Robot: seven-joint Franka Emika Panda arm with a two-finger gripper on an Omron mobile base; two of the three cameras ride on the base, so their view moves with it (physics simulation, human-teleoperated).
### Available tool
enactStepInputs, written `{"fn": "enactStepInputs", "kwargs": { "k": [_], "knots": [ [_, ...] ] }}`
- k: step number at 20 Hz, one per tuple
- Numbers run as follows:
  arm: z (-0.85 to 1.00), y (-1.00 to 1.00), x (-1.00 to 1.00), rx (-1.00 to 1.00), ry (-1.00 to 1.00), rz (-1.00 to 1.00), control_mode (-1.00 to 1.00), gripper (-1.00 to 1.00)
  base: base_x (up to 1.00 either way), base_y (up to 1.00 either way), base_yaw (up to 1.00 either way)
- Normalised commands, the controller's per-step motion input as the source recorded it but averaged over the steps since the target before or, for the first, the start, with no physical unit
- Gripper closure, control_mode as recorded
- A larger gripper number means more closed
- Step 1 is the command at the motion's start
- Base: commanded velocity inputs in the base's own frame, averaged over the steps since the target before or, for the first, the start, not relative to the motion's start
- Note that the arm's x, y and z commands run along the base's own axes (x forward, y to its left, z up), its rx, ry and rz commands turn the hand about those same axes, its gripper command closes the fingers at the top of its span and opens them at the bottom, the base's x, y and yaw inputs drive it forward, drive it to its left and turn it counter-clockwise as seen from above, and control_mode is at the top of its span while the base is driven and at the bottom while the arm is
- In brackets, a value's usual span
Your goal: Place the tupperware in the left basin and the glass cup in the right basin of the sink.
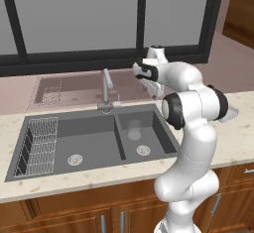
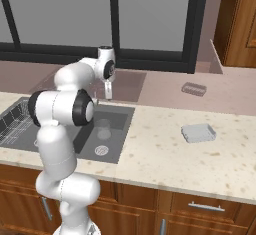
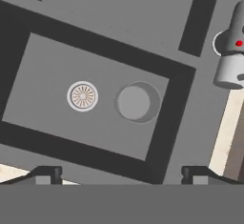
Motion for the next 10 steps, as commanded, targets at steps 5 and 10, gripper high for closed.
{"fn": "enactStepInputs", "kwargs": {
  "k": [5,10],
  "knots": [
    [0.6,-0.19,0.0,0.0,0.0,-0.14,-1.0,-1.0,0.0,0.0,0.0],
    [0.48,-0.27,0.0,0.0,0.0,-0.19,-1.0,-1.0,0.0,0.0,0.0]
  ]
}}
